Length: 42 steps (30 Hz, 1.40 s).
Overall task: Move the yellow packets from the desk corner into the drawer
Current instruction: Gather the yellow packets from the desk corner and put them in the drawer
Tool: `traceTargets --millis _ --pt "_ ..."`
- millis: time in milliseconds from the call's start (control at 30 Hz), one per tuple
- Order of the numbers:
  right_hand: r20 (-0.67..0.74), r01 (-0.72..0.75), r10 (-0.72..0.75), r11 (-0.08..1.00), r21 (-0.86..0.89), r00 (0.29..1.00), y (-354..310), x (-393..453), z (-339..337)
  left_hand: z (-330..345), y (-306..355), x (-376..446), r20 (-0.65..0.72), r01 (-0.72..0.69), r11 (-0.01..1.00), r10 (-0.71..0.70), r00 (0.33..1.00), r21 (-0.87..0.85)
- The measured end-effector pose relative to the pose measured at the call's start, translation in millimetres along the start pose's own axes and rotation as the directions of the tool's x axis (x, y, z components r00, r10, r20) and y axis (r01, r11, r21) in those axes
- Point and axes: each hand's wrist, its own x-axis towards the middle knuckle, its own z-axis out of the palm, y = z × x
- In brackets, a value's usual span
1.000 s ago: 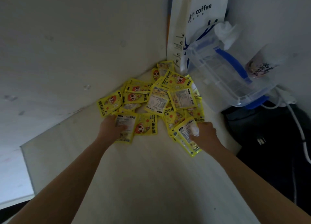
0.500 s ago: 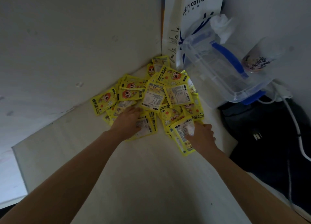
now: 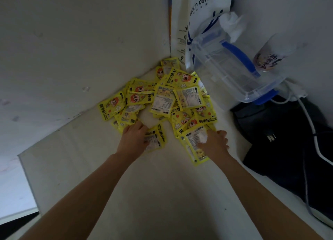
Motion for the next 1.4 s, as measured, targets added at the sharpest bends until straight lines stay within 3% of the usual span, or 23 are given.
traceTargets --millis 333,500,733,867,967,1033,1200,1400 --pt "0.045 0.076 -0.08 0.993 0.087 0.996 18.9 -2.6 -14.7 -8.9 7.0 -24.8 0.096 0.186 0.969 -0.172 0.98 -0.163" --pt "0.09 0.005 -0.042 0.929 0.371 0.995 36.8 -15.6 -19.2 -10.9 12.4 -41.9 0.143 0.309 0.922 -0.282 0.949 -0.233" --pt "0.053 0.104 -0.15 0.862 0.495 0.987 59.9 -33.9 -20.1 -8.5 21.0 -67.0 0.118 0.41 0.783 -0.405 0.907 -0.467" --pt "0.012 0.179 -0.216 0.837 0.518 0.976 71.2 -50.4 -19.7 -9.2 31.7 -85.0 0.141 0.422 0.597 -0.459 0.877 -0.682" --pt "-0.029 0.203 -0.227 0.8 0.565 0.973 78.0 -70.1 -14.4 -14.5 43.8 -100.5 0.215 0.403 0.38 -0.449 0.867 -0.833" --pt "-0.065 0.208 -0.212 0.777 0.594 0.975 82.6 -86.4 -7.4 -16.4 50.0 -110.7 0.242 0.384 0.306 -0.415 0.877 -0.871" --pt "-0.166 0.169 -0.08 0.751 0.638 0.983 101.8 -129.8 19.7 -13.8 58.7 -135.1 0.275 0.354 0.235 -0.31 0.91 -0.905" --pt "-0.231 0.086 0.132 0.668 0.74 0.964 125.8 -193.1 63.3 -5.0 57.9 -169.3 0.3 0.338 0.246 -0.179 0.937 -0.908"
